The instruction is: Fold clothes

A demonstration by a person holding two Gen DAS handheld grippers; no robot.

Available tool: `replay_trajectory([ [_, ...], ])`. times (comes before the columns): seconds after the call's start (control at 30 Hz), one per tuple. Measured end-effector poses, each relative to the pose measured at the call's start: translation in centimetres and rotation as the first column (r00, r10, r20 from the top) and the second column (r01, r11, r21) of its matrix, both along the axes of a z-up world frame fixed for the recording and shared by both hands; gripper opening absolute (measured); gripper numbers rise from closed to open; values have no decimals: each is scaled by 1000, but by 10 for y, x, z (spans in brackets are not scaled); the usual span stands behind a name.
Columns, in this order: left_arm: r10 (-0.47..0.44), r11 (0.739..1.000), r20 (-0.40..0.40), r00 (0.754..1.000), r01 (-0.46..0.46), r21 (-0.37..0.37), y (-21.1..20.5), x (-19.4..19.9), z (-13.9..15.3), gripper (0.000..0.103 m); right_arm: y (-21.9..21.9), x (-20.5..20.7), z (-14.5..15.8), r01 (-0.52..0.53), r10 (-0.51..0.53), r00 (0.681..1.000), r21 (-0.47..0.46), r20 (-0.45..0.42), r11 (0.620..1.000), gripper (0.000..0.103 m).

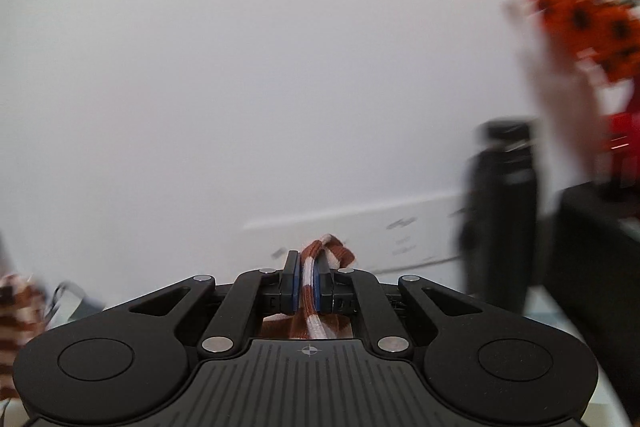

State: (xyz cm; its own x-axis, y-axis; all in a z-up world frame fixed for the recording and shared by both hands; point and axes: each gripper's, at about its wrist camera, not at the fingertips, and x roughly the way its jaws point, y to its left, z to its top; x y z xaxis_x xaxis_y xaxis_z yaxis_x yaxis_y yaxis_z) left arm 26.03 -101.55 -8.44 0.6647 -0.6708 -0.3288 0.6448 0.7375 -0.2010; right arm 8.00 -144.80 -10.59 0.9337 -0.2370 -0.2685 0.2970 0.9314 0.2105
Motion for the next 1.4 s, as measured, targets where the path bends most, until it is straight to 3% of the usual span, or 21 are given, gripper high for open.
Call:
replay_trajectory([
  [0.23, -179, 970, -123, 976, 196, 141, -94, 22, -59, 18, 32, 84, -65, -174, 175, 963, 20, -204, 984, 5],
  [0.47, -197, 944, -222, 955, 246, 219, -127, 42, -110, 18, 36, 109, -118, -236, 240, 927, 49, -288, 970, 5],
  [0.67, -230, 929, -219, 948, 281, 241, -134, 37, -123, 19, 59, 105, -122, -264, 266, 911, 50, -316, 963, 6],
  [0.87, -225, 926, -193, 955, 272, 263, -146, 38, -126, 20, 77, 122, -129, -287, 262, 887, -10, -380, 958, 5],
  [1.07, -198, 927, -153, 968, 235, 291, -149, 31, -130, 24, 82, 123, -131, -274, 243, 892, -27, -381, 961, 7],
  [1.3, -159, 929, -137, 978, 195, 314, -150, 27, -130, 44, 112, 120, -129, -261, 152, 882, -194, -446, 945, 34],
  [1.37, -162, 917, -156, 974, 207, 340, -147, 29, -125, 57, 113, 108, -112, -229, 107, 891, -234, -441, 945, 54],
  [1.4, -158, 910, -157, 975, 206, 360, -144, 27, -120, 67, 114, 102, -104, -212, 84, 895, -253, -438, 944, 77],
])
